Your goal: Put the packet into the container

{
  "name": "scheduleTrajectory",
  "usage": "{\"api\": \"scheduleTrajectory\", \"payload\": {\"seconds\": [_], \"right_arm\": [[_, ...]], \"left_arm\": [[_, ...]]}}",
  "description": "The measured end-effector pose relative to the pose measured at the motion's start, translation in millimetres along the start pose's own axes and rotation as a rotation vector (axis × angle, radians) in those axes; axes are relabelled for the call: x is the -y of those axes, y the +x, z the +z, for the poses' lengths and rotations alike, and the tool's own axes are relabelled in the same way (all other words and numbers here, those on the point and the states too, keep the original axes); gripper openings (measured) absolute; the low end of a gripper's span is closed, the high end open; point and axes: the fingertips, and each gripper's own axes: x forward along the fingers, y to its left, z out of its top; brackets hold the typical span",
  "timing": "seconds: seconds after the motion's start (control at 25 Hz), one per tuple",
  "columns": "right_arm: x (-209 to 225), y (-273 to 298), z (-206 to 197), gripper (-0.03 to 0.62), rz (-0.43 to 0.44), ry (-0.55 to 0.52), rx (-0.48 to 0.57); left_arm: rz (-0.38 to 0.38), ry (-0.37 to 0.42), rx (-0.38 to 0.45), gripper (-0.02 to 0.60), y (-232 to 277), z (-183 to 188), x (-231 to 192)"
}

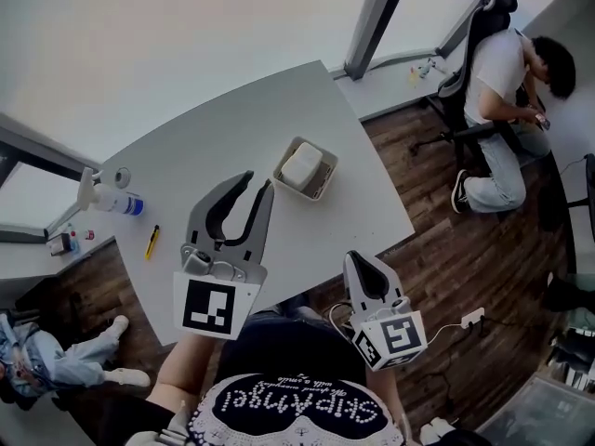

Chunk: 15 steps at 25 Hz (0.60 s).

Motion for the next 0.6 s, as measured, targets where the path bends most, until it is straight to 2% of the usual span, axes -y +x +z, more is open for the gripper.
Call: {"api": "scheduleTrajectory", "payload": {"seconds": [0.24,0.6], "right_arm": [[-26.6,1.1,-0.3,0.015,0.028,-0.016,0.017],[-64.9,7.3,-3.0,0.015,0.088,-0.06,0.02]], "left_arm": [[-0.008,-0.009,-0.042,0.044,-58.0,-13.9,5.8],[-0.017,-0.127,-0.107,0.024,-106.2,-48.0,17.9]]}}
